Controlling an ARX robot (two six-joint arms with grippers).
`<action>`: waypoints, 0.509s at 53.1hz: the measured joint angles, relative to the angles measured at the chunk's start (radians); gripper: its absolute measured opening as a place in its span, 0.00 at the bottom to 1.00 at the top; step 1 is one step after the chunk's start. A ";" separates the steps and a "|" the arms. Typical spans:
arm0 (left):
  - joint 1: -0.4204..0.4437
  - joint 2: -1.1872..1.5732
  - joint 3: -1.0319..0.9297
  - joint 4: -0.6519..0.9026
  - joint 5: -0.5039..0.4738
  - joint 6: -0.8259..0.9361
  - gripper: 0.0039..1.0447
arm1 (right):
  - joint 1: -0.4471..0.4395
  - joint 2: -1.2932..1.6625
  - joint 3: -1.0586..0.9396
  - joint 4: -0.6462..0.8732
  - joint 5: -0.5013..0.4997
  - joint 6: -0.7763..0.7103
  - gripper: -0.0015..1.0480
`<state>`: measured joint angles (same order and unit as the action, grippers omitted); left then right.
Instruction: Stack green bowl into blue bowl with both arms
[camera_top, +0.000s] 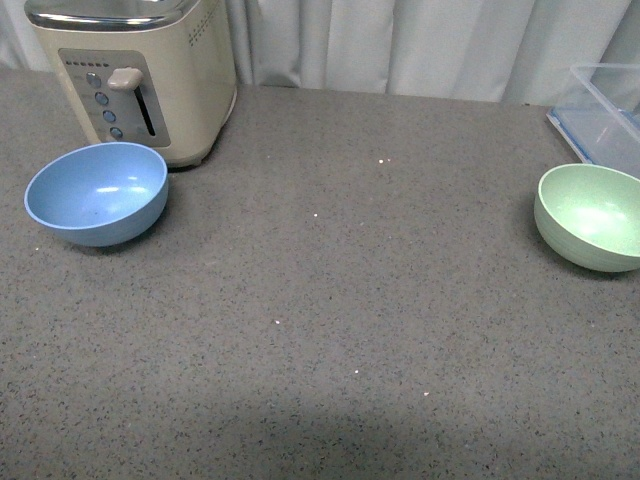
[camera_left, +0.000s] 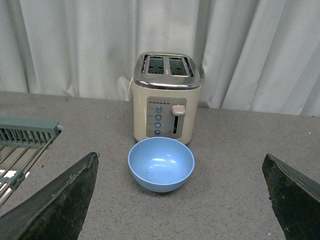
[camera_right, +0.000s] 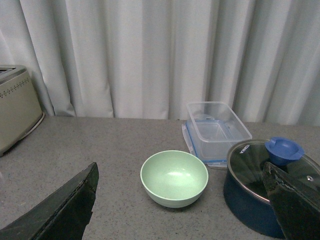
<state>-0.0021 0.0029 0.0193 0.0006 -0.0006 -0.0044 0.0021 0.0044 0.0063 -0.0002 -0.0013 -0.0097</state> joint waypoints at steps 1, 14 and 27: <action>0.000 0.000 0.000 0.000 0.000 0.000 0.94 | 0.000 0.000 0.000 0.000 0.000 0.000 0.91; 0.000 0.000 0.000 0.000 0.000 0.000 0.94 | 0.000 0.000 0.000 0.000 0.000 0.000 0.91; 0.000 0.000 0.000 0.000 0.000 0.000 0.94 | 0.000 0.000 0.000 0.000 0.000 0.000 0.91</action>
<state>-0.0021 0.0029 0.0193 0.0006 -0.0002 -0.0044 0.0021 0.0044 0.0063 -0.0002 -0.0013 -0.0097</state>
